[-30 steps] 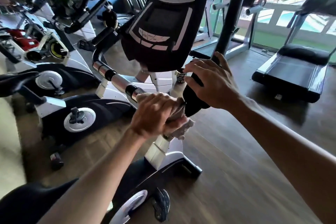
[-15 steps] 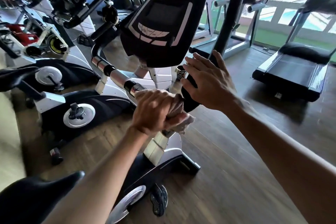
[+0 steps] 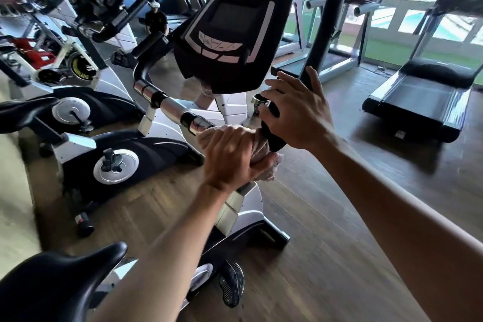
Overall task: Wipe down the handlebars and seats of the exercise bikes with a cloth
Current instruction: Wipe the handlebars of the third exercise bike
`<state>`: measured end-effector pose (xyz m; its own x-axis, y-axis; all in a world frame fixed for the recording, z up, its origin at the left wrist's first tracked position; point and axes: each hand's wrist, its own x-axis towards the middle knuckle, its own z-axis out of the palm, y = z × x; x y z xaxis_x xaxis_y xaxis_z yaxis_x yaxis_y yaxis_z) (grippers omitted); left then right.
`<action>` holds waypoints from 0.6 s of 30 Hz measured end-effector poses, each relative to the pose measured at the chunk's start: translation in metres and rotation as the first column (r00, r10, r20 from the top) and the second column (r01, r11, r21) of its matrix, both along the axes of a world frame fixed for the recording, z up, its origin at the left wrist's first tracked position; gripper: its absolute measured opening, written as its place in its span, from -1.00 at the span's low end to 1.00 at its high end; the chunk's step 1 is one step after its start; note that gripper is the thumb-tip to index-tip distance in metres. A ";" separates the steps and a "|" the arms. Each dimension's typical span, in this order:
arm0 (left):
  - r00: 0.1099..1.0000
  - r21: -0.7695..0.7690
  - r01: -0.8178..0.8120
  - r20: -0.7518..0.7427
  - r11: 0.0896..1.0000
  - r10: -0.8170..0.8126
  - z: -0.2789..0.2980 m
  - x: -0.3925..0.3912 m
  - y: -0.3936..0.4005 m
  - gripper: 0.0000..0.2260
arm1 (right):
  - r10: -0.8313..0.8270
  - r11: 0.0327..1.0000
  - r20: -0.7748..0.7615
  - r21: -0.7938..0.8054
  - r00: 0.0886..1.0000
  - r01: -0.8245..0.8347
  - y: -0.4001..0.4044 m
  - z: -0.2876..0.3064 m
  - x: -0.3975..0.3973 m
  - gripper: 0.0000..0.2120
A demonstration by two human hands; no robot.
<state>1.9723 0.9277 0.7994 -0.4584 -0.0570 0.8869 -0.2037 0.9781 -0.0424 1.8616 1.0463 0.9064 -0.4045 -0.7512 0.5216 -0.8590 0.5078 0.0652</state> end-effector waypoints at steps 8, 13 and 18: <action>0.993 -0.064 0.114 -0.021 0.991 -0.115 0.003 0.002 -0.020 -0.54 | -0.010 0.999 -0.003 0.042 1.000 0.010 -0.002 -0.002 0.003 -0.47; 0.964 -0.119 0.265 0.002 0.957 -0.267 -0.001 0.002 -0.046 -0.57 | -0.014 1.000 0.006 -0.007 1.000 0.014 0.000 -0.005 0.010 -0.55; 0.920 -0.157 0.390 0.033 0.907 -0.390 -0.002 -0.003 -0.074 -0.58 | -0.075 0.997 0.028 -0.024 0.997 0.076 -0.002 -0.006 0.015 -0.56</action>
<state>1.9690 0.8538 0.7973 -0.4168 0.2666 0.8690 0.1931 0.9602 -0.2019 1.8764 1.0438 0.9000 -0.4738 -0.7046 0.5282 -0.8194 0.5725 0.0286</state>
